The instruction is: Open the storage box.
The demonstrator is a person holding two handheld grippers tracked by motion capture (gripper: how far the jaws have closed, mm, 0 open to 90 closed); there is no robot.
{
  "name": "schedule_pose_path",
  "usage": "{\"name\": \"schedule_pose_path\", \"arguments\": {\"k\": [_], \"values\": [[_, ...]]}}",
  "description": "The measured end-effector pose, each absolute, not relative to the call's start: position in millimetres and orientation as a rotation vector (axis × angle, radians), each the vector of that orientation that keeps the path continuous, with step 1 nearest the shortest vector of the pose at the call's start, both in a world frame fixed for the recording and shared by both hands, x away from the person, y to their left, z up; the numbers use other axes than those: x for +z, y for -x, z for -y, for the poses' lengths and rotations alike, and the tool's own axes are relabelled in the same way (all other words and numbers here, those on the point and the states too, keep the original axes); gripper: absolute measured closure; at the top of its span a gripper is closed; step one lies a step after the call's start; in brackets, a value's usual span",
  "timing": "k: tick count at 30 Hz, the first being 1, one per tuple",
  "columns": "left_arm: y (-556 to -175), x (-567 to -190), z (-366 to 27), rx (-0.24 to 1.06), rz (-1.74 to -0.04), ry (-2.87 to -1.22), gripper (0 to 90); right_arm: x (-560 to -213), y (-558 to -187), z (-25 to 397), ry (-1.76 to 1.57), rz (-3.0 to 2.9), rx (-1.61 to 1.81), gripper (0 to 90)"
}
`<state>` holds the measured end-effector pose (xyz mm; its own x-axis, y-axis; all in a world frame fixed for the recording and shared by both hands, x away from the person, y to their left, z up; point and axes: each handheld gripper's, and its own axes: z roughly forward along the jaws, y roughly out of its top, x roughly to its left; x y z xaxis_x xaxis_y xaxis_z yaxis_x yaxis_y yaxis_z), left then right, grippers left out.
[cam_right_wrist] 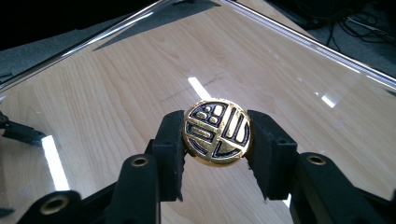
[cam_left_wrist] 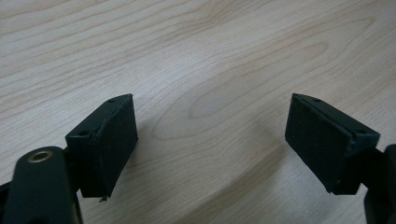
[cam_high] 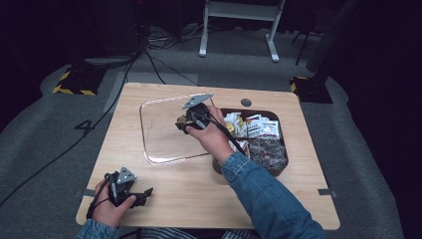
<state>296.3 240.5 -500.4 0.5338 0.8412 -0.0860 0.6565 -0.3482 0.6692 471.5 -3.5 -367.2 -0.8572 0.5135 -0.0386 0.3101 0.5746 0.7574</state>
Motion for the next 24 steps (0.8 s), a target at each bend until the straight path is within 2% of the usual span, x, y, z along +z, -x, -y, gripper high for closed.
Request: {"name": "schedule_pose_path", "arguments": {"k": [11, 24], "values": [[-296, -503, -236, 0.407, -1.152, -2.161, 14.9, -390, -474, -42, -0.664, -2.584, 1.157, 58.8], [-294, -505, -234, 0.424, -1.146, -2.145, 14.9, -431, -480, -73, -0.71, -2.594, 1.137, 58.7]]}}
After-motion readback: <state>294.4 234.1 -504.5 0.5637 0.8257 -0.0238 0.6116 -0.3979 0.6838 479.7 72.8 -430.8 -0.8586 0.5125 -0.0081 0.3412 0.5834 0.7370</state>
